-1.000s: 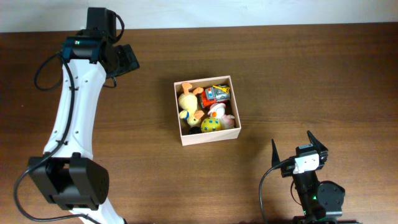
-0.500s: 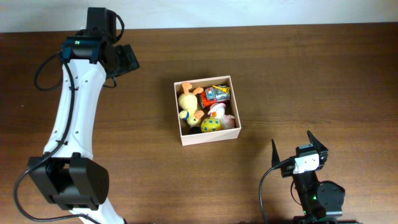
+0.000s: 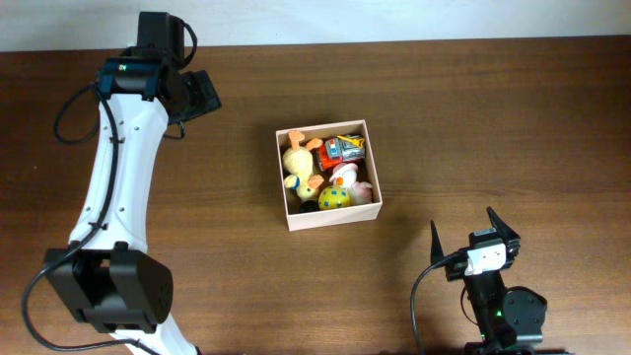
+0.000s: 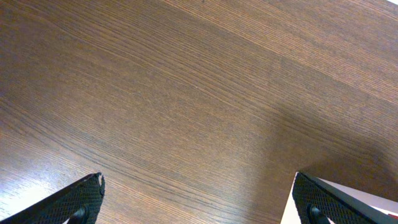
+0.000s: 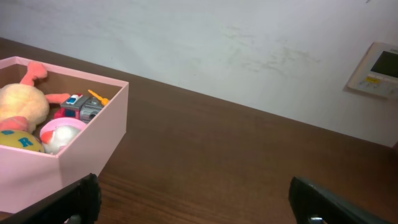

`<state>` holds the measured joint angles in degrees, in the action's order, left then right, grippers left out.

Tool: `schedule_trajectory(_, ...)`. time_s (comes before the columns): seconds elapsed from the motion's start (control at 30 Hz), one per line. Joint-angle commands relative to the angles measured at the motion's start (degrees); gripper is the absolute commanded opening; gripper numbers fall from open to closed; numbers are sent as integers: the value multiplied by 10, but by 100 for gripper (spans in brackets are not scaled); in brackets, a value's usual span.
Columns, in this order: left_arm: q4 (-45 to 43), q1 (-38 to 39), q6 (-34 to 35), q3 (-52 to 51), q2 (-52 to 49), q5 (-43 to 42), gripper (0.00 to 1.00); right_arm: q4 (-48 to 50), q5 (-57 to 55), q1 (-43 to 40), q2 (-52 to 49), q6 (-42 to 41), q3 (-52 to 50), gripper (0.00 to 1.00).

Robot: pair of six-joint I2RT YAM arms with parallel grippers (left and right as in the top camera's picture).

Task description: Pack container

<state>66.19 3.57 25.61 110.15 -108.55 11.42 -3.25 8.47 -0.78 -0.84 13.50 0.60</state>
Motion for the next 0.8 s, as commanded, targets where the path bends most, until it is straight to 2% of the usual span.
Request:
schedule_trajectory(0.0,4,1,7,6,-2,22,99,-4,-3,-4,6,-7,-3,99)
schedule_trajectory(0.37,-2,0,7,6,-2,34,99,-4,-3,-4,6,-7,-3,99)
schedule_trajectory(0.63,-68,-9,3,6,-2,35,99,-4,-3,-4,6,-7,-3,99)
schedule_trajectory(0.77,-86,-15,-51,6,-2,35,99,-4,-3,-4,6,-7,-3,99)
